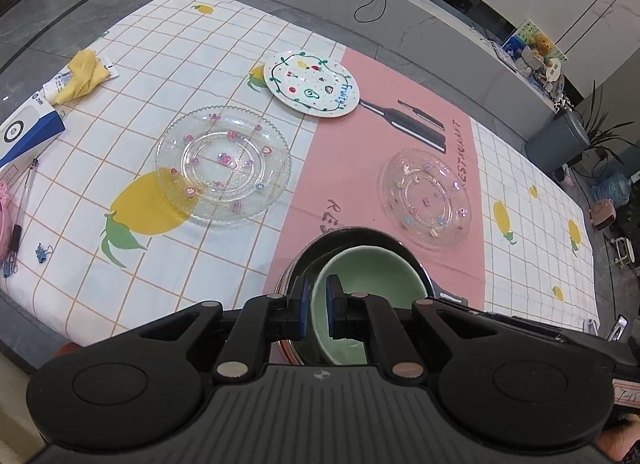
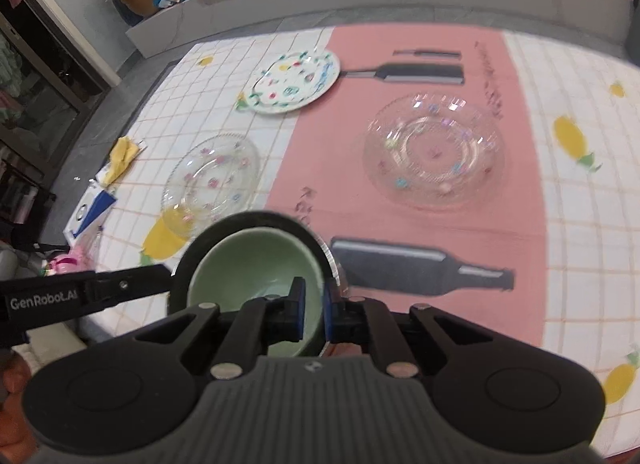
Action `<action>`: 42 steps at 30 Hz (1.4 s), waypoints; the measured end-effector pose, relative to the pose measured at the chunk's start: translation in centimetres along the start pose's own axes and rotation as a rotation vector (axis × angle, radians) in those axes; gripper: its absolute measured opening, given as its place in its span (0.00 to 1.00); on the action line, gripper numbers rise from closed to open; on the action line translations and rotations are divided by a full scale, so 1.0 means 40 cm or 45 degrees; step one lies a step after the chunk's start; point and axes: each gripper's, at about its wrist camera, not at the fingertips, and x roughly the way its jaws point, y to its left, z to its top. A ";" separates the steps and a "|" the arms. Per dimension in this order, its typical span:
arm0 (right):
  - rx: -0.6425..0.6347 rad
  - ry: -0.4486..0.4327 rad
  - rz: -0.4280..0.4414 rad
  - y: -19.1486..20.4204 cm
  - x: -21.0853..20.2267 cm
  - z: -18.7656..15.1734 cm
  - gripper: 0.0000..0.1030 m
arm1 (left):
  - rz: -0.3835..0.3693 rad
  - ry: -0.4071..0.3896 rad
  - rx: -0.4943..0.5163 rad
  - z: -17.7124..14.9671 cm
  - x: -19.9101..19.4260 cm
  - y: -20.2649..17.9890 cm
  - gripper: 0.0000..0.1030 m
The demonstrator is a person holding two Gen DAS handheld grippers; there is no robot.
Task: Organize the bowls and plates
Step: 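Open both tools and lift them off the green bowl, then move both tools to the clear flowered glass plate and close on its rim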
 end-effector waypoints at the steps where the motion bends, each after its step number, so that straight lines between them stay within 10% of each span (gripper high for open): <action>1: 0.001 -0.004 -0.001 0.000 -0.002 -0.001 0.07 | -0.003 -0.007 0.002 0.003 -0.003 0.001 0.09; 18: -0.012 -0.105 0.117 0.027 -0.026 0.130 0.31 | 0.034 -0.180 -0.062 0.130 -0.029 0.102 0.17; 42: -0.049 0.295 0.109 0.116 0.393 0.330 0.33 | 0.059 -0.093 -0.347 0.211 0.239 0.382 0.37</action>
